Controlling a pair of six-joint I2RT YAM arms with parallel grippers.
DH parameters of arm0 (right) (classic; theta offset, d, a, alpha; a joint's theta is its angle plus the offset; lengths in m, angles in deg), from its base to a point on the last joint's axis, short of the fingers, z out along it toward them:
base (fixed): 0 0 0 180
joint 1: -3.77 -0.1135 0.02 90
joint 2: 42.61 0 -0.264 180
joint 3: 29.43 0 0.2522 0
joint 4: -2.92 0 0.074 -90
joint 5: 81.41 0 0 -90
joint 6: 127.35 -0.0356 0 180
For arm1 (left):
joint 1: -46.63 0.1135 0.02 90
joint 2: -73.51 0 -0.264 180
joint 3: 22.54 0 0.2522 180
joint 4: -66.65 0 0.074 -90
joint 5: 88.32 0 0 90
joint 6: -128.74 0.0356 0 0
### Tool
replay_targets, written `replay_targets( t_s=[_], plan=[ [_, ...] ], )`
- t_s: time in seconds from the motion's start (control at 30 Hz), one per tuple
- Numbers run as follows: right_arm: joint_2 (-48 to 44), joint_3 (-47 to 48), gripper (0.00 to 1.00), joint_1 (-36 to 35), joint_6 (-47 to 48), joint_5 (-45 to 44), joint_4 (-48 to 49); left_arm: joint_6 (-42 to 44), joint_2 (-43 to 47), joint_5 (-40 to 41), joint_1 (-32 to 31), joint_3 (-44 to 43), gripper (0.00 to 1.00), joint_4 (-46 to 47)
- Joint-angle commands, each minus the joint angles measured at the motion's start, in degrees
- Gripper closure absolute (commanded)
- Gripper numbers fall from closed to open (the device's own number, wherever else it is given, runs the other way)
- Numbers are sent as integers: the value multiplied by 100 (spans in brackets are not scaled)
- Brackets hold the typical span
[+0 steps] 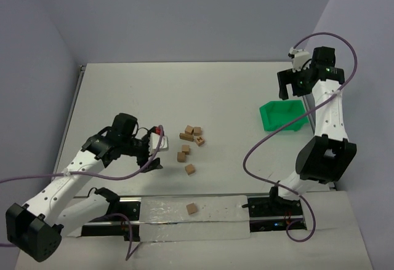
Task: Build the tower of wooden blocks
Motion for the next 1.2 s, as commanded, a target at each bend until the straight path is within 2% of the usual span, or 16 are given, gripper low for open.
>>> replay_targets(
  t_s=[0.0,0.1,0.2,0.33,0.57,1.17],
  plan=[
    [-554,-623,0,-62,-115,333,-211,645,-363,-421,-892,-370,12,-442],
    [-789,-903,0,-81,-223,460,-184,784,-813,-371,-1761,-517,10,-586],
    [-872,-1005,0,-80,-263,492,-188,828,-1062,-333,-2186,-592,11,-542],
    [-919,-1046,0,-80,-283,436,-294,936,-1447,-224,-3183,-724,13,-230],
    [-878,-1060,0,-80,-290,393,-348,1550,-2059,616,-4474,-755,17,-155],
    [-880,-1303,0,-89,-214,425,-294,1765,-3265,841,-5087,-1430,26,247]
  ],
)
